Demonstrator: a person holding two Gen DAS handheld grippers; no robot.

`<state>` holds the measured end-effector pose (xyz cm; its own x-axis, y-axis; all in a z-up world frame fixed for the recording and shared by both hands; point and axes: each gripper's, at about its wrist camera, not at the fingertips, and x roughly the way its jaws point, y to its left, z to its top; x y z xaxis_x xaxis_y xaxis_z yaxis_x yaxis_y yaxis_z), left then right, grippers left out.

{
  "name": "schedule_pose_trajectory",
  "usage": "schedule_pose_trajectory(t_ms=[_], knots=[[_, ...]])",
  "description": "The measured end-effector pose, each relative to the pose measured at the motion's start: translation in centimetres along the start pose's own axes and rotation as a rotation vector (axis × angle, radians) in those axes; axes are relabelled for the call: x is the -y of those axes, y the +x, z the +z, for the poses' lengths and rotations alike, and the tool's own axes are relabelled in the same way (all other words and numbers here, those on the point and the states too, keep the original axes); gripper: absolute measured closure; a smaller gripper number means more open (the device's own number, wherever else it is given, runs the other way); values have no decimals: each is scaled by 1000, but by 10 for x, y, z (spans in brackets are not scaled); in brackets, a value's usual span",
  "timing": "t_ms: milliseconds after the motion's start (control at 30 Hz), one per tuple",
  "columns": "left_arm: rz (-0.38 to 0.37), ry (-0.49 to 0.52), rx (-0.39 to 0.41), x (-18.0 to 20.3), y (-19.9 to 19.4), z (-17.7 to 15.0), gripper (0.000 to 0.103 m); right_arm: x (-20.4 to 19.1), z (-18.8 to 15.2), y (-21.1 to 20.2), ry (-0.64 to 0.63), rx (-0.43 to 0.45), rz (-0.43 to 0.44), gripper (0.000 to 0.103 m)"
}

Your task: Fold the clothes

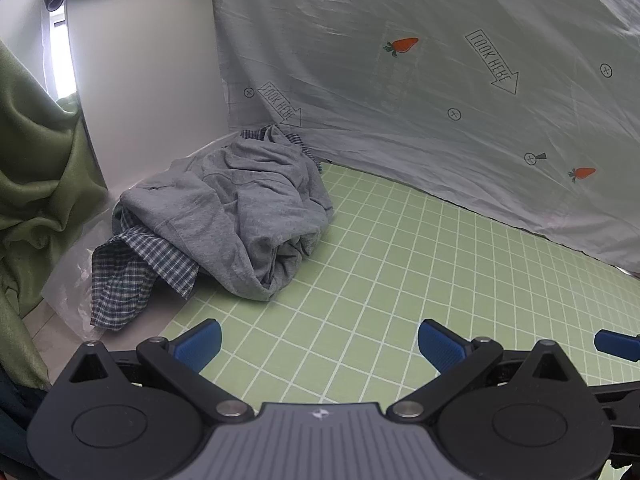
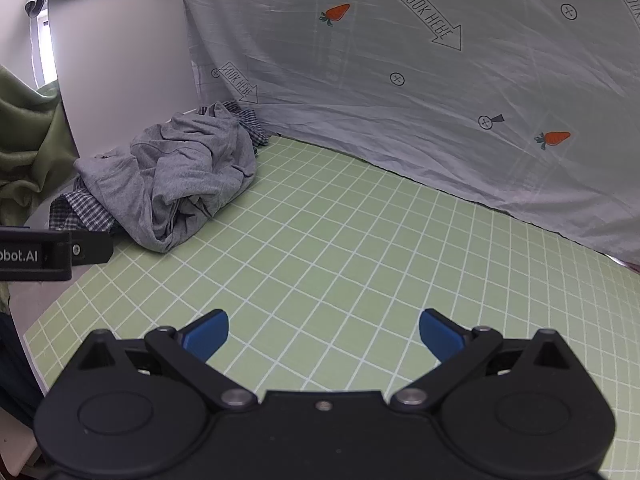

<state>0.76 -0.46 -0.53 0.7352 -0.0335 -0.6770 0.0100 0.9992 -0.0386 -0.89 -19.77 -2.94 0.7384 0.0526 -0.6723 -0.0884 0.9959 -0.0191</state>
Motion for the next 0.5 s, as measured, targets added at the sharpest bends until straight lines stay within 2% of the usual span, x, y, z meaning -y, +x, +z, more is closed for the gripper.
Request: schedule_pose_trajectory(t_ms=[267, 500], knots=[[-27, -2, -14, 7, 18, 12, 0, 4, 9, 5, -18, 5, -27, 0], [-42, -22, -40, 5, 54, 36, 0, 17, 40, 36, -23, -2, -34, 0]])
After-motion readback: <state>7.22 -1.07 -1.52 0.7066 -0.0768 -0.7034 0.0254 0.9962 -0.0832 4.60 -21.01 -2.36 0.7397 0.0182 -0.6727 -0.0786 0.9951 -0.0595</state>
